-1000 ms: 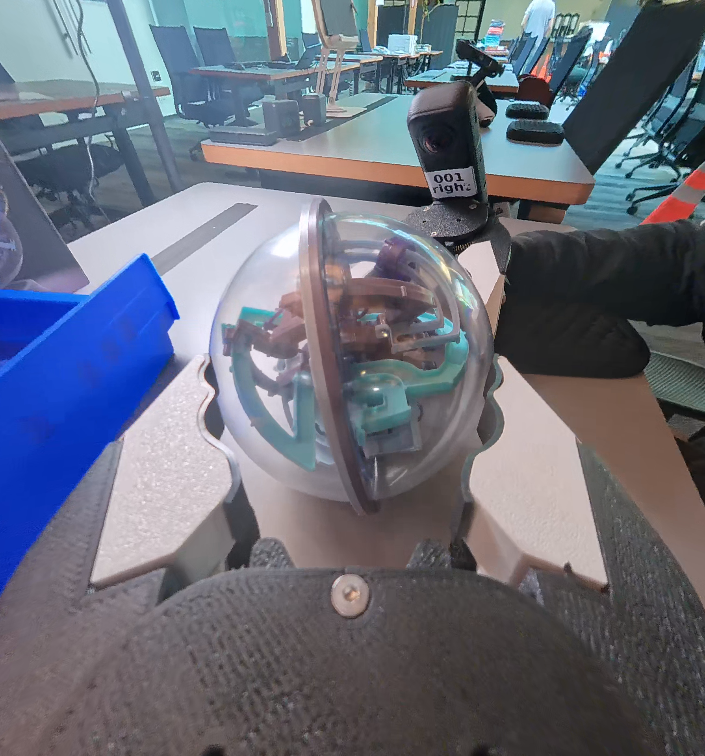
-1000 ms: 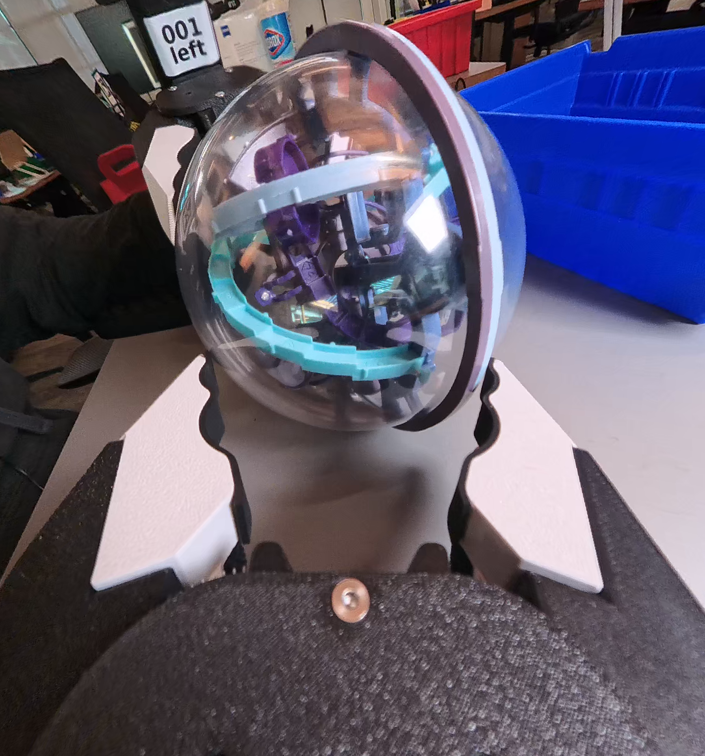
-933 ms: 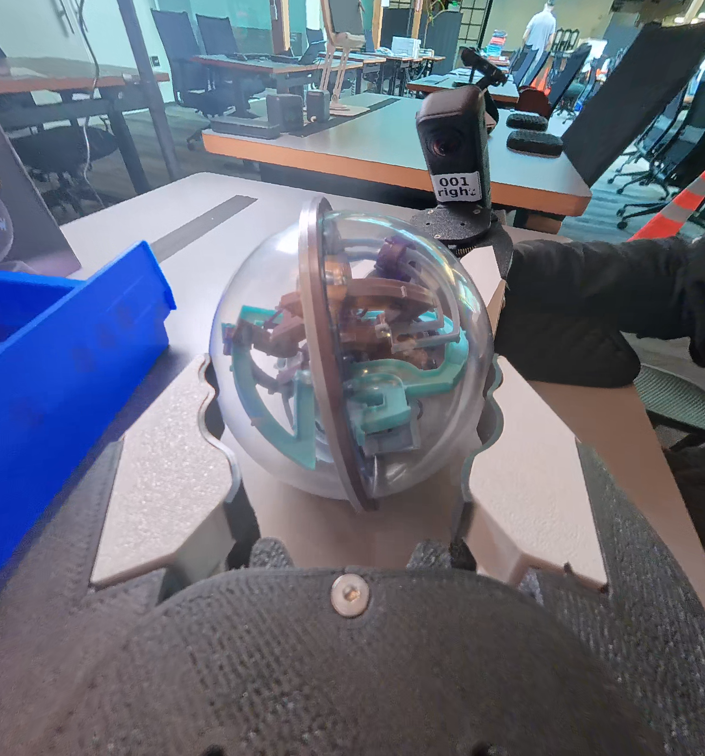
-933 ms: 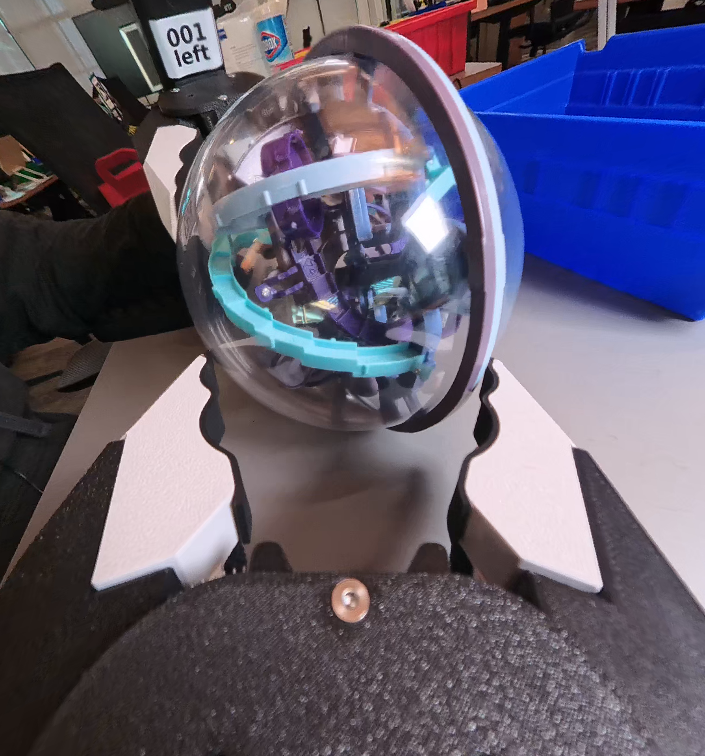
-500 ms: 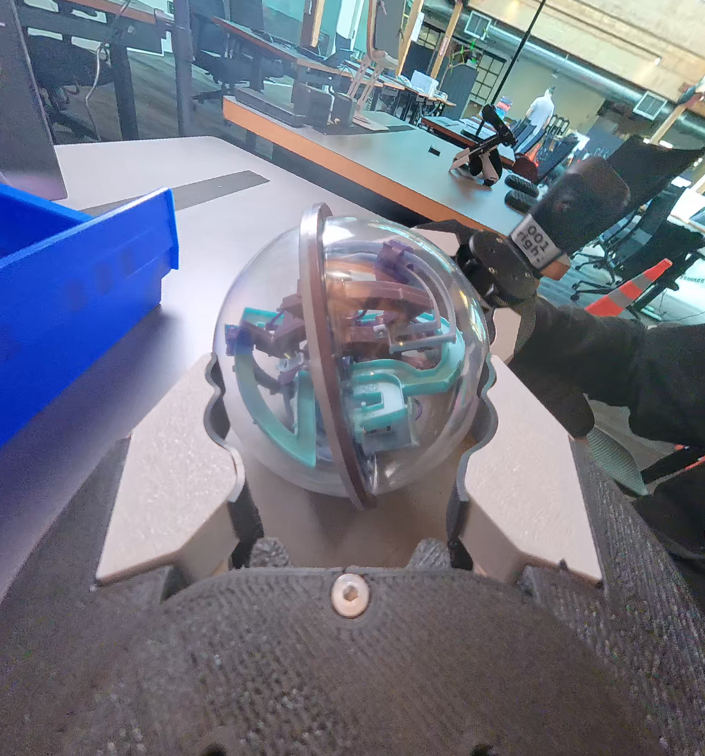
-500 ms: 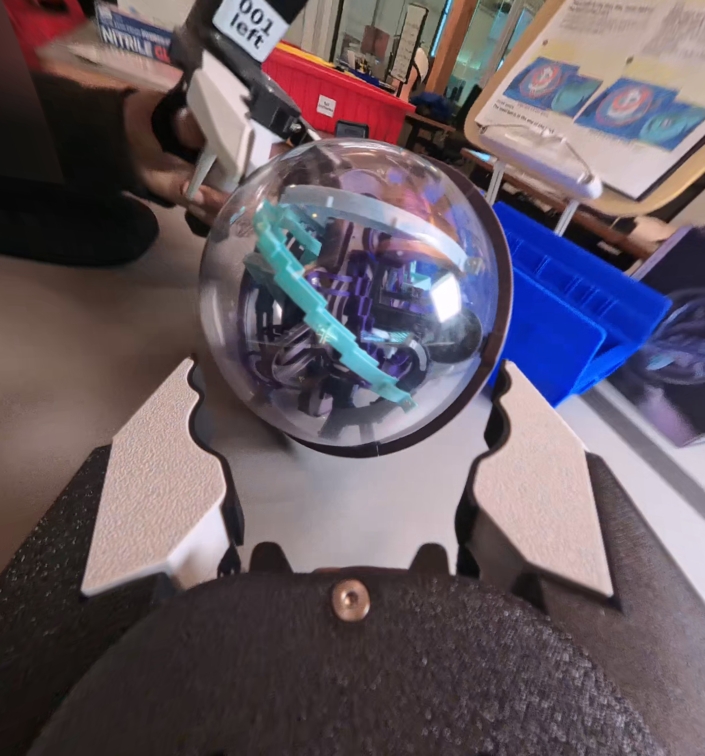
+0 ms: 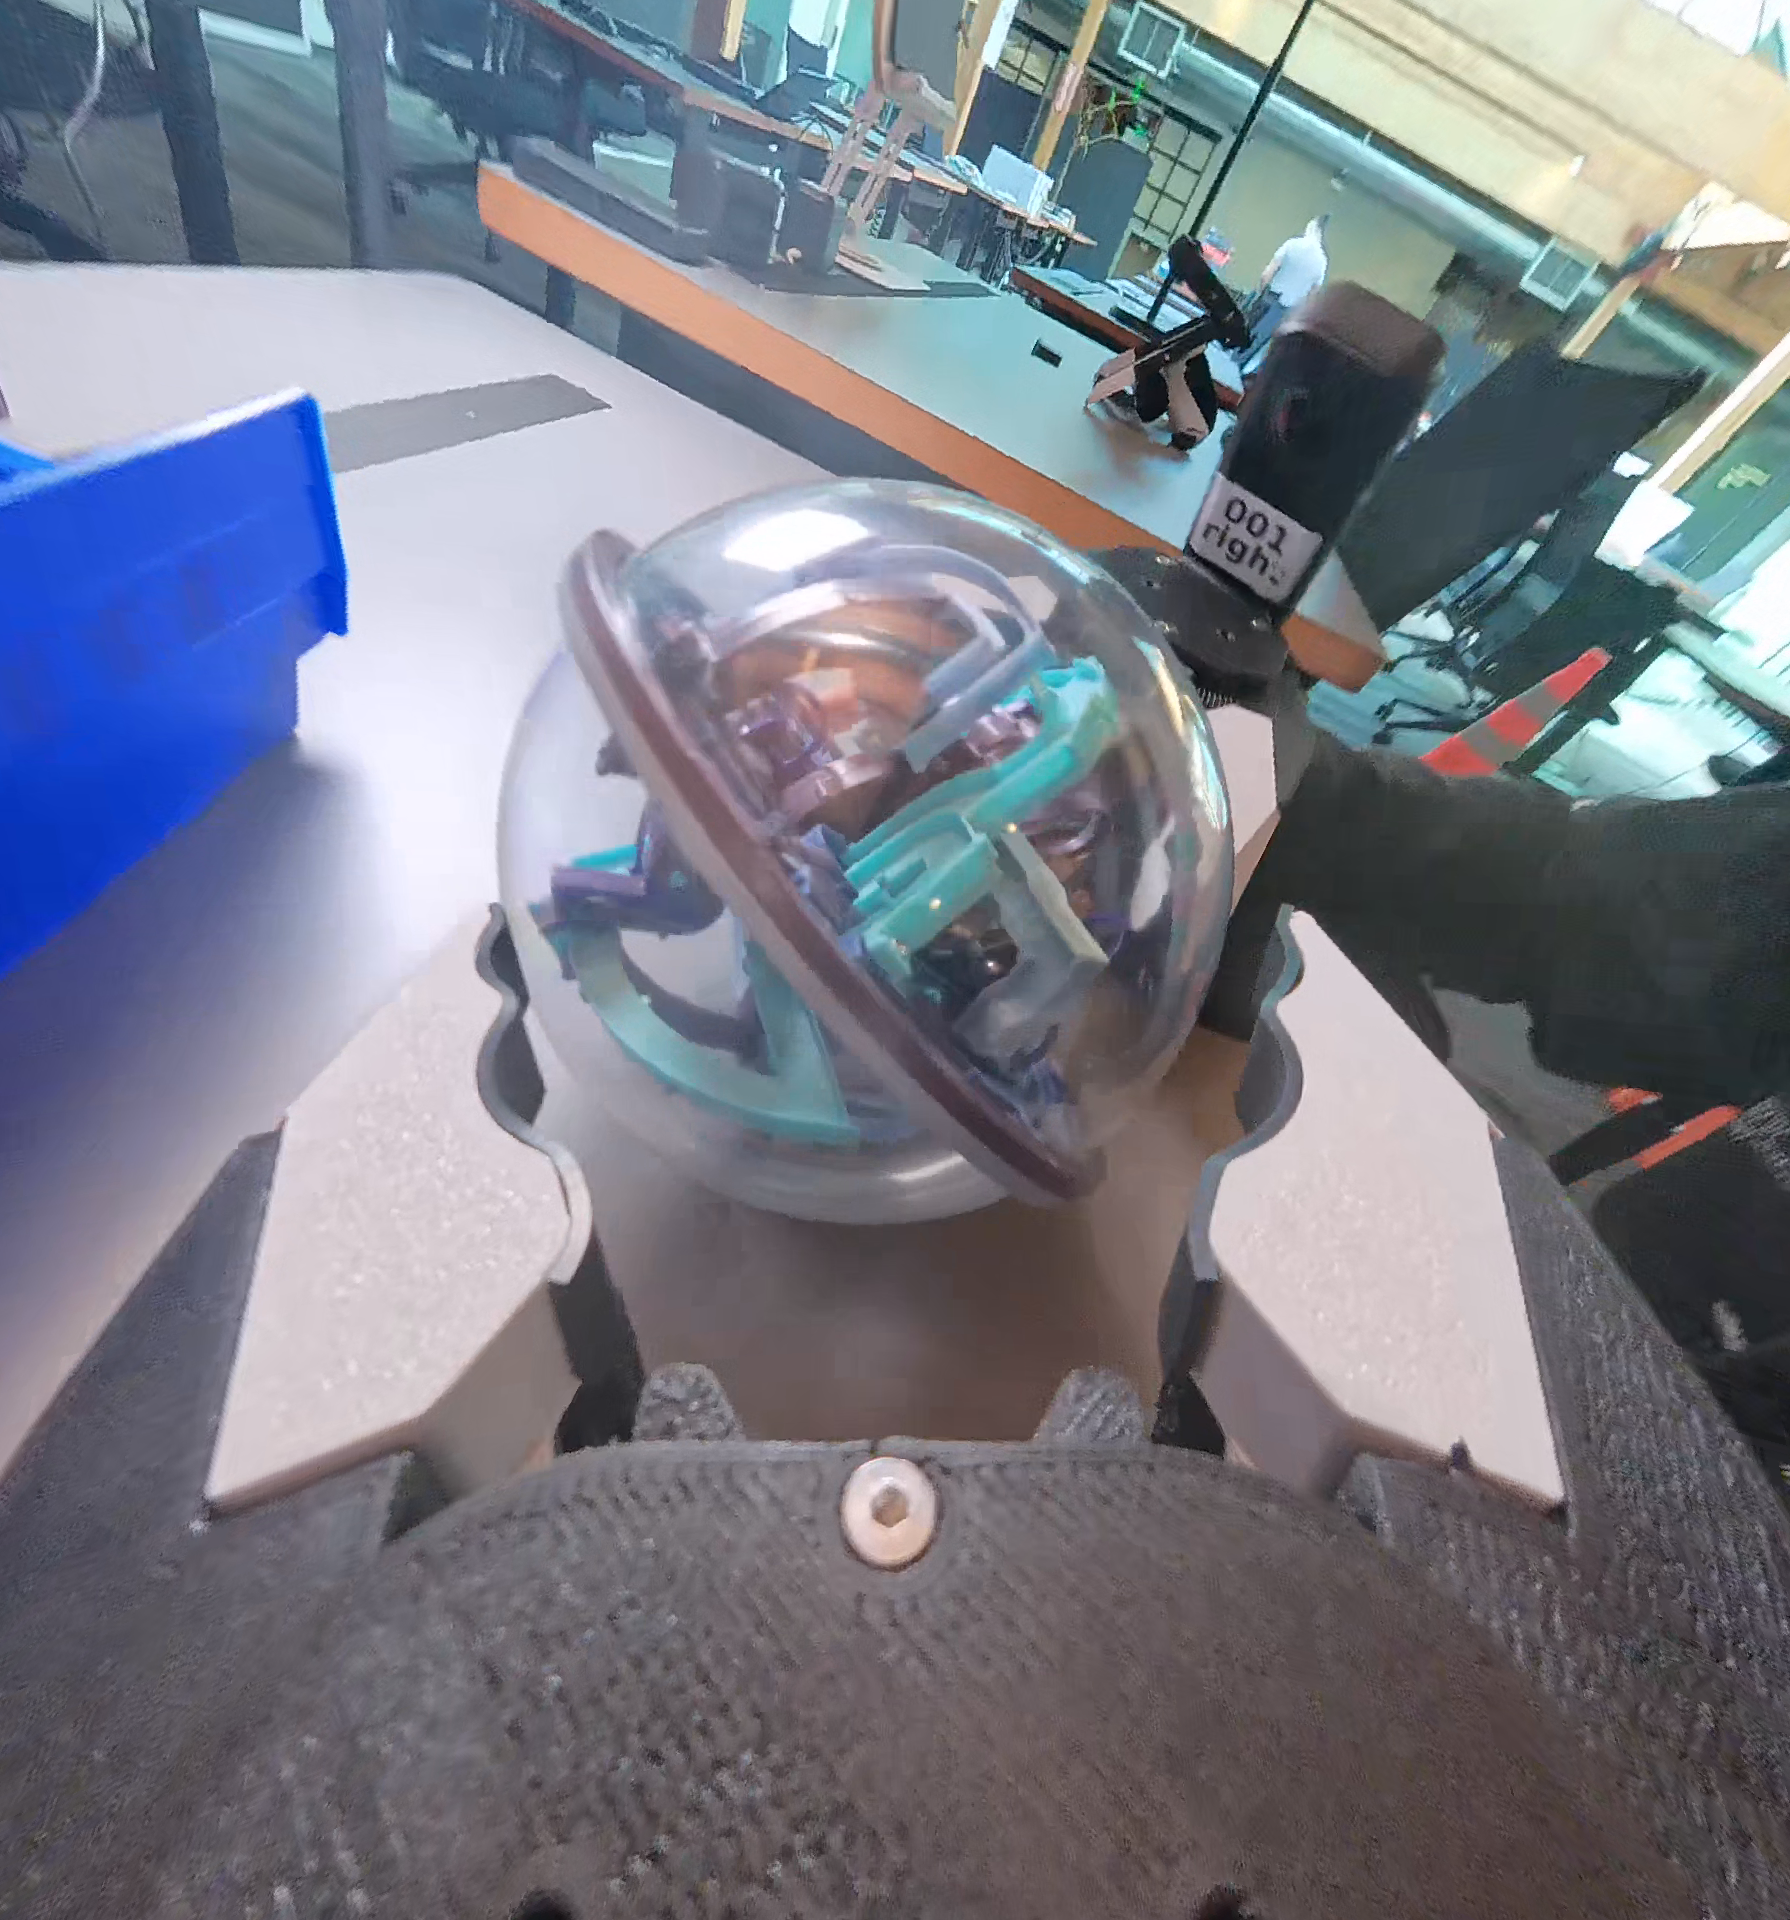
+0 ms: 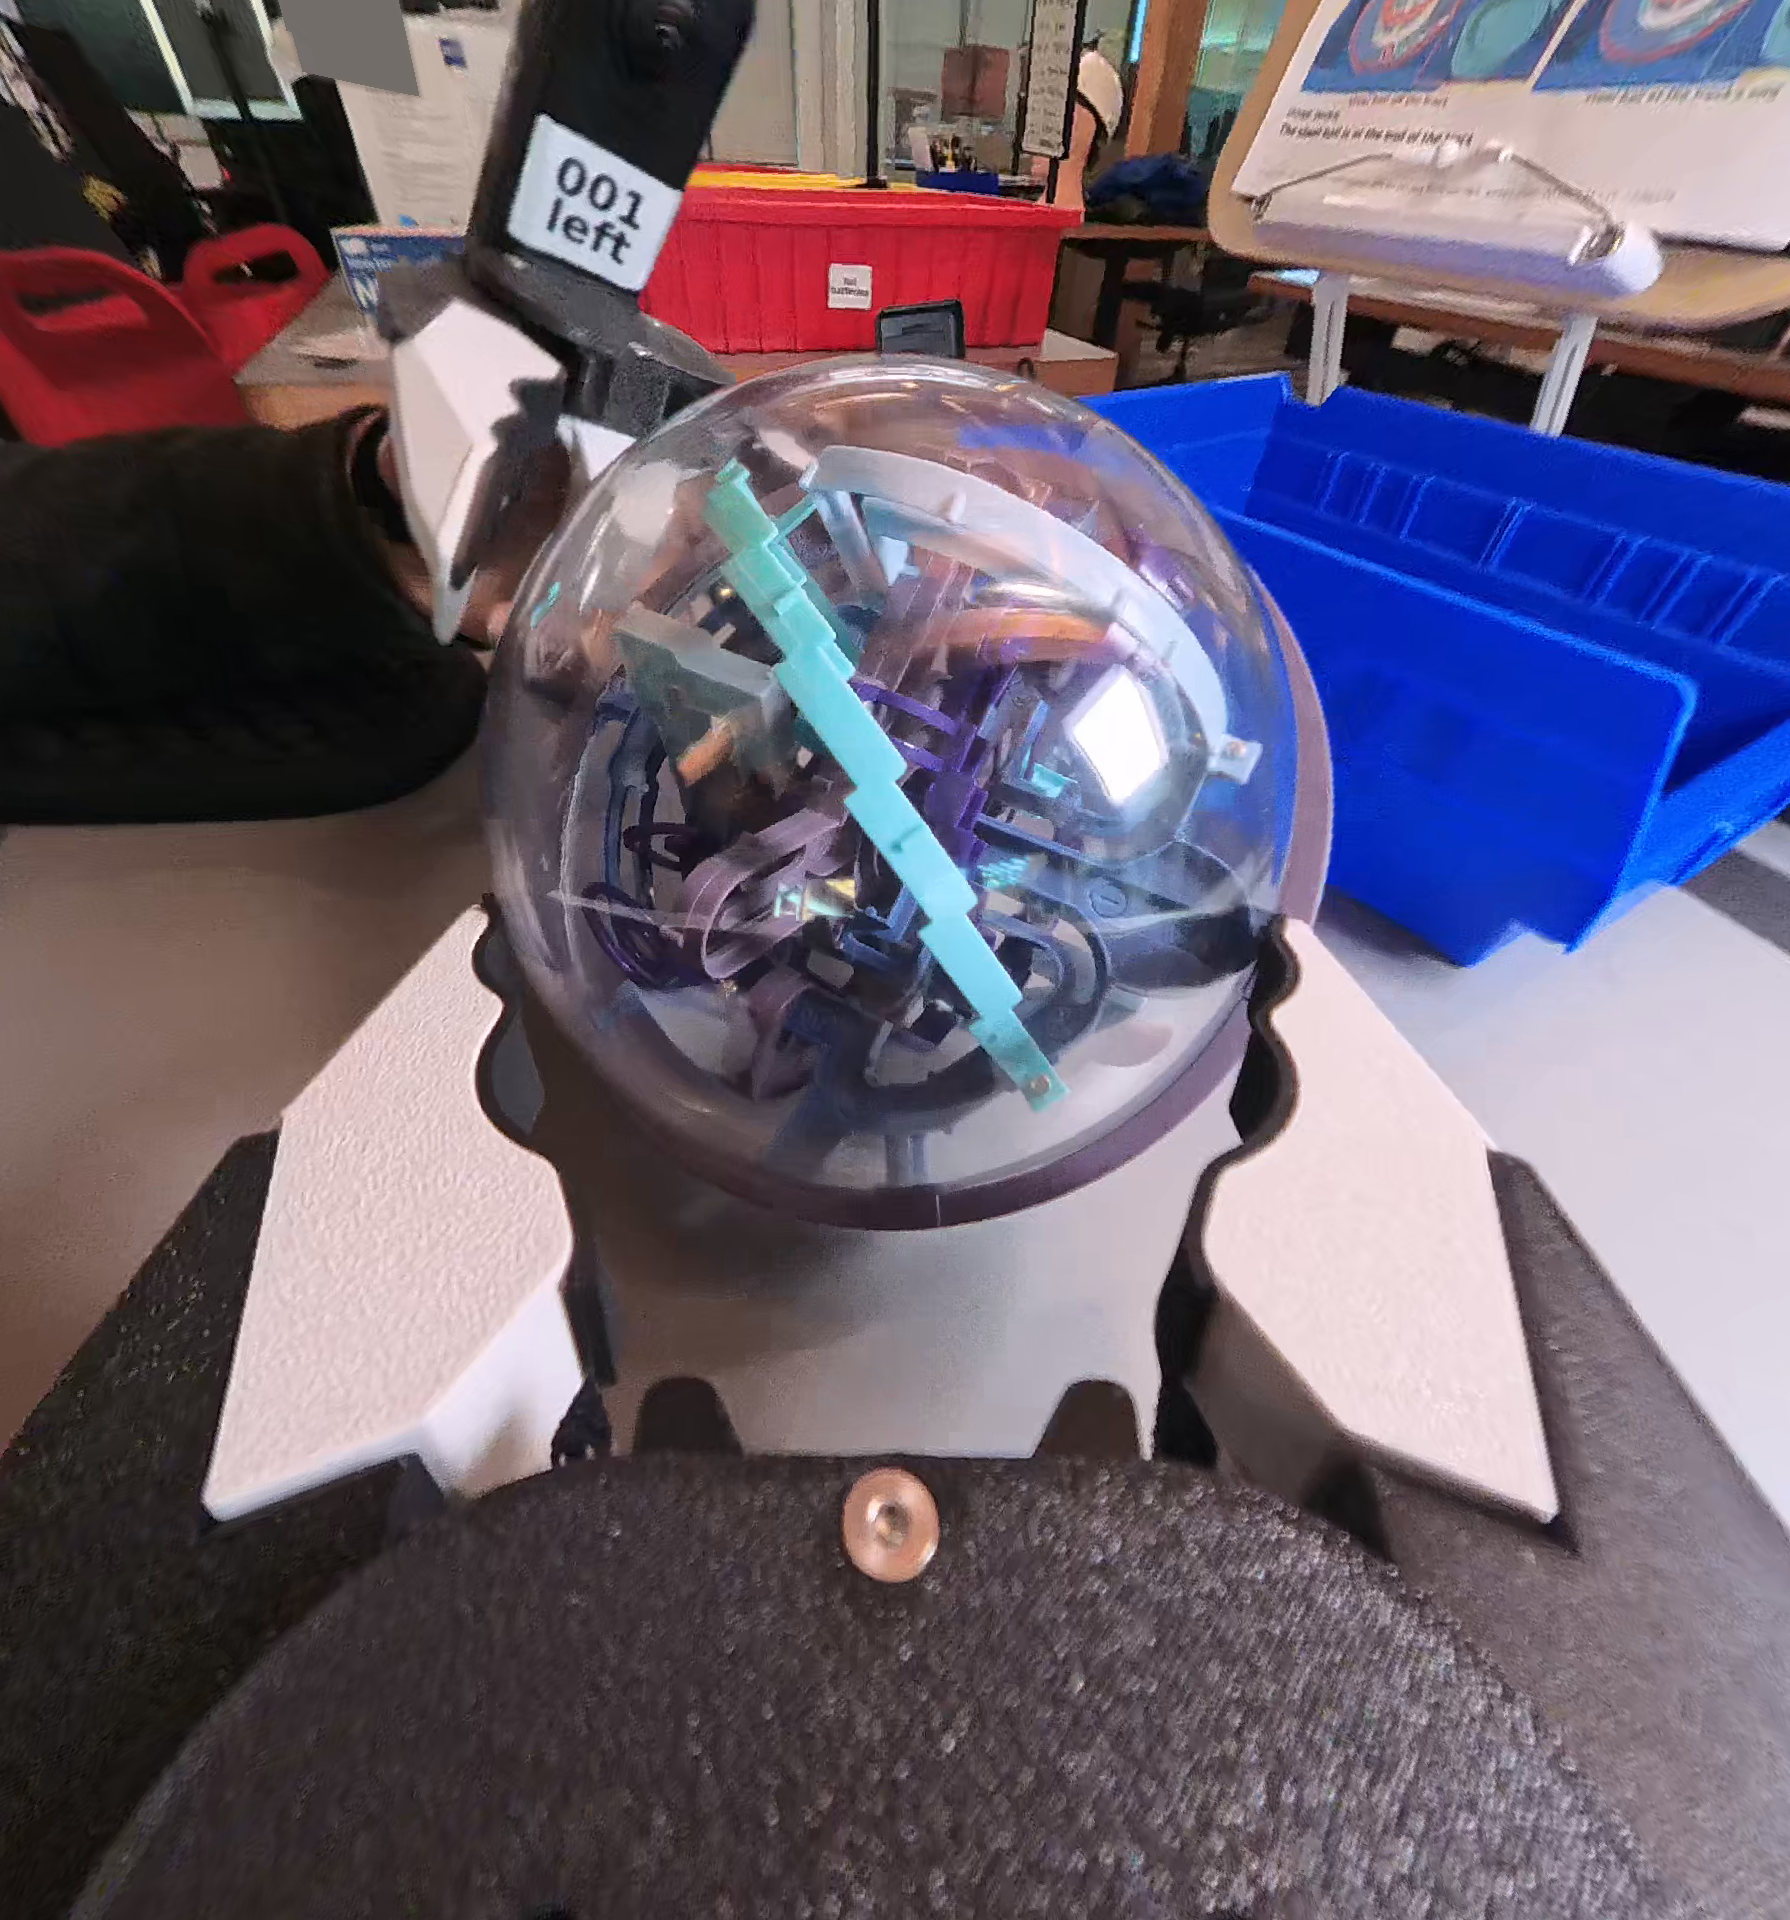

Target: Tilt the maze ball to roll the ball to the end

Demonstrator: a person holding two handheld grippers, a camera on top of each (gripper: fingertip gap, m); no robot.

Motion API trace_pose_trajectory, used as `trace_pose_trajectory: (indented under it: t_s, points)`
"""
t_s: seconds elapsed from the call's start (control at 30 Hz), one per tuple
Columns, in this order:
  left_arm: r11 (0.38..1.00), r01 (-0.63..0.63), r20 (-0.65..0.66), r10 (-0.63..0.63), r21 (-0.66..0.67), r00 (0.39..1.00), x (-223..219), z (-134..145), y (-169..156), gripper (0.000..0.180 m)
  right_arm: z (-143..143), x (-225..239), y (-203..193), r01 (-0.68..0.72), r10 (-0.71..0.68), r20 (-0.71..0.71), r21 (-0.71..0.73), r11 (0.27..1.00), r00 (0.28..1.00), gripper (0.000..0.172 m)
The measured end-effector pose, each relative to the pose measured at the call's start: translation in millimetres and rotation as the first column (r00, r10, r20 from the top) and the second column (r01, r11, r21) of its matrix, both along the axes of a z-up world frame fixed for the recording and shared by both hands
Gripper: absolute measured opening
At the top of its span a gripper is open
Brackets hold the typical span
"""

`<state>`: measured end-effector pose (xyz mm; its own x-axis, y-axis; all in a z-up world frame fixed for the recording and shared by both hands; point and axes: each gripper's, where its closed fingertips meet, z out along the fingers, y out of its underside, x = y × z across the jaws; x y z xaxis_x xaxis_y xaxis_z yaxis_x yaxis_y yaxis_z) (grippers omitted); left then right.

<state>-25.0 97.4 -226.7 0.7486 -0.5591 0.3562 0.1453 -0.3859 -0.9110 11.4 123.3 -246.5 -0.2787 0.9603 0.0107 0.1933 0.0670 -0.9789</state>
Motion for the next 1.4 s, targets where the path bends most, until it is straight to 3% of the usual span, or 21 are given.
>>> trace_pose_trajectory:
  t_s: [0.13, 0.27, 0.5, 0.67, 0.77, 0.83, 0.93, 1.07, 1.17, 1.33, 1.4]
  points:
    - [0.993, -0.024, -0.135, 0.039, 0.113, 0.990, 3, 0, -1, 0.139, -1, -1, 3, 0.021, -0.011, 0.068, -0.152, 0.988, 0.998, 0.135]
    - [0.992, -0.064, -0.219, 0.087, 0.111, 0.972, 4, -12, 7, 0.138, 0, -1, 4, 0.042, -0.008, 0.117, -0.292, 0.956, 0.993, 0.134]
    - [0.997, -0.076, -0.012, 0.076, -0.013, 0.997, -2, -6, 10, 0.137, 0, 1, 4, 0.063, 0.039, 0.181, -0.526, 0.848, 0.983, 0.130]
    - [0.993, -0.076, 0.066, 0.082, -0.094, 0.994, -6, -5, 8, 0.136, -1, 1, 2, 0.065, 0.066, 0.195, -0.596, 0.801, 0.979, 0.127]
    - [0.990, -0.068, 0.097, 0.081, -0.123, 0.992, -8, -7, 6, 0.136, 1, 0, 4, 0.058, 0.049, 0.170, -0.571, 0.819, 0.984, 0.125]
    - [0.988, -0.064, 0.119, 0.081, -0.140, 0.990, -9, -8, 6, 0.135, 9, 0, 8, 0.042, 0.011, 0.106, -0.480, 0.876, 0.994, 0.124]
    - [0.988, -0.065, 0.152, 0.086, -0.142, 0.985, -11, -4, 7, 0.135, 28, 4, 8, 0.037, -0.044, -0.030, -0.214, 0.976, 0.999, 0.129]
    - [0.989, -0.083, 0.135, 0.099, -0.123, 0.986, -11, 3, 7, 0.133, 34, 4, -9, 0.052, -0.039, -0.110, 0.117, 0.992, 0.993, 0.132]
    - [0.990, -0.085, 0.117, 0.098, -0.111, 0.988, -5, 6, 7, 0.132, 26, -1, -15, 0.040, -0.030, -0.079, 0.129, 0.991, 0.996, 0.130]
    - [0.997, -0.064, 0.104, 0.069, -0.054, 0.992, -1, 12, 4, 0.133, 16, 2, -11, -0.002, 0.002, -0.034, 0.016, 1.000, 0.999, 0.132]
    - [1.000, -0.013, 0.098, 0.013, 0.004, 0.995, 3, 18, -2, 0.142, 12, 3, -9, -0.014, 0.013, -0.015, -0.036, 0.999, 1.000, 0.132]
